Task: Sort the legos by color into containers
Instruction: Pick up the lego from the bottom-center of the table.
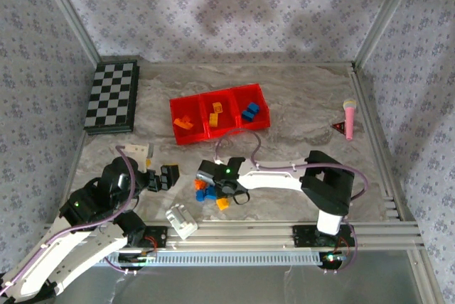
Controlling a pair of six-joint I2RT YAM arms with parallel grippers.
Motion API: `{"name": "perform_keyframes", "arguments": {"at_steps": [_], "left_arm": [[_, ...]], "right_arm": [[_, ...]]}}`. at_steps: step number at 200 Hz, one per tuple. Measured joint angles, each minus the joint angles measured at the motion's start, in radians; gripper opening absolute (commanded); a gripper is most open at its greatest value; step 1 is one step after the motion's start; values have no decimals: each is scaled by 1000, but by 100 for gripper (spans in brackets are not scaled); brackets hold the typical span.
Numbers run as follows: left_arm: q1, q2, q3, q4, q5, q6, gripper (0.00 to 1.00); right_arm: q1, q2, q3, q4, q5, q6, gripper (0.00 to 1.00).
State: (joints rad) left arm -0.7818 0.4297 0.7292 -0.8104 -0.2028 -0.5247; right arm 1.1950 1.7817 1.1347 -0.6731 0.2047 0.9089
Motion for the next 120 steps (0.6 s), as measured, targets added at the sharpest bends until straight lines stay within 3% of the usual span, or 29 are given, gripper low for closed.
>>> {"name": "perform_keyframes", "arguments": {"at_steps": [120], "left_arm": [[0,5,0,0,0,0,100]], "right_arm": [[-37,48,13,-5,-3,-75,44]]}}
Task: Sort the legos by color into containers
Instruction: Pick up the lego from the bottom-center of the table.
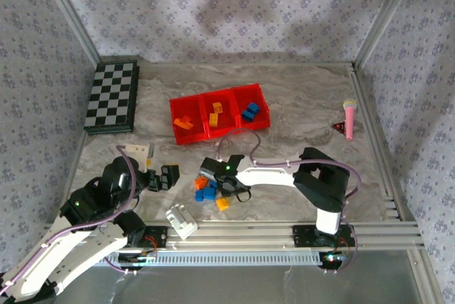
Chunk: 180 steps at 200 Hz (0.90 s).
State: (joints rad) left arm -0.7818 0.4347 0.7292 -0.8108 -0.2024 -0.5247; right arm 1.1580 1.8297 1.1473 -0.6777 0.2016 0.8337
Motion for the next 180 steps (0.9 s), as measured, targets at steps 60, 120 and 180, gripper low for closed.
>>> {"name": "perform_keyframes", "arguments": {"at_steps": [60,120,180], "left_arm": [[0,0,0,0,0,0,100],[0,0,0,0,0,0,100],[0,0,0,0,0,0,100]], "right_arm": [[-5,31,61,-10,0,-58,36],[-18,31,63,-14,2,-76,29],[-24,2,135,-83,30,-120,28]]}}
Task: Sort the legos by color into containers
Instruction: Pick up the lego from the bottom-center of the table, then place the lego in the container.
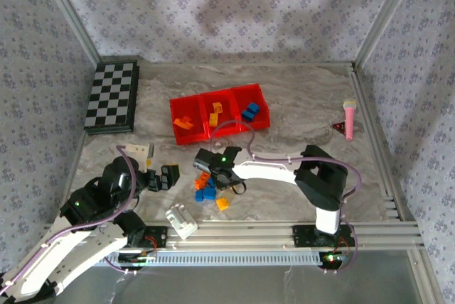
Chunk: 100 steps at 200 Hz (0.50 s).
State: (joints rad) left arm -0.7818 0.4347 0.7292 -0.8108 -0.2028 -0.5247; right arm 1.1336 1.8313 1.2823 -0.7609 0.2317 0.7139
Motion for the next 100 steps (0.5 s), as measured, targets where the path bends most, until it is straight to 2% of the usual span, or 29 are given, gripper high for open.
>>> {"name": "perform_keyframes", "arguments": {"at_steps": [34,100], "left_arm": [[0,0,0,0,0,0,100],[0,0,0,0,0,0,100]], "right_arm": [[-61,-40,117,-18,21,-77,26],[-289,-3,349,85,-20,-263,25]]}}
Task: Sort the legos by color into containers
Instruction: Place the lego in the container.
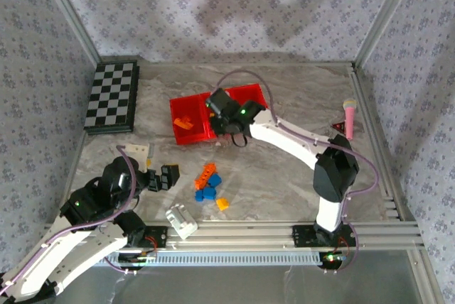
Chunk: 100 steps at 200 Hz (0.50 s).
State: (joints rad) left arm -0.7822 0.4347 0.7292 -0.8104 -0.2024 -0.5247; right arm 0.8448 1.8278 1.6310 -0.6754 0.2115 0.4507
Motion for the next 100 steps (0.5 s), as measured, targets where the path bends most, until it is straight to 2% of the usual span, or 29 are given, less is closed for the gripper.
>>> {"name": "perform_keyframes", "arguments": {"at_steps": [45,100], "left_arm": [[-6,0,0,0,0,0,100],[-6,0,0,0,0,0,100]], "right_arm": [[-114,198,191,52,-60,-75,26],[-147,420,370,-2,-81,-94,31]]}}
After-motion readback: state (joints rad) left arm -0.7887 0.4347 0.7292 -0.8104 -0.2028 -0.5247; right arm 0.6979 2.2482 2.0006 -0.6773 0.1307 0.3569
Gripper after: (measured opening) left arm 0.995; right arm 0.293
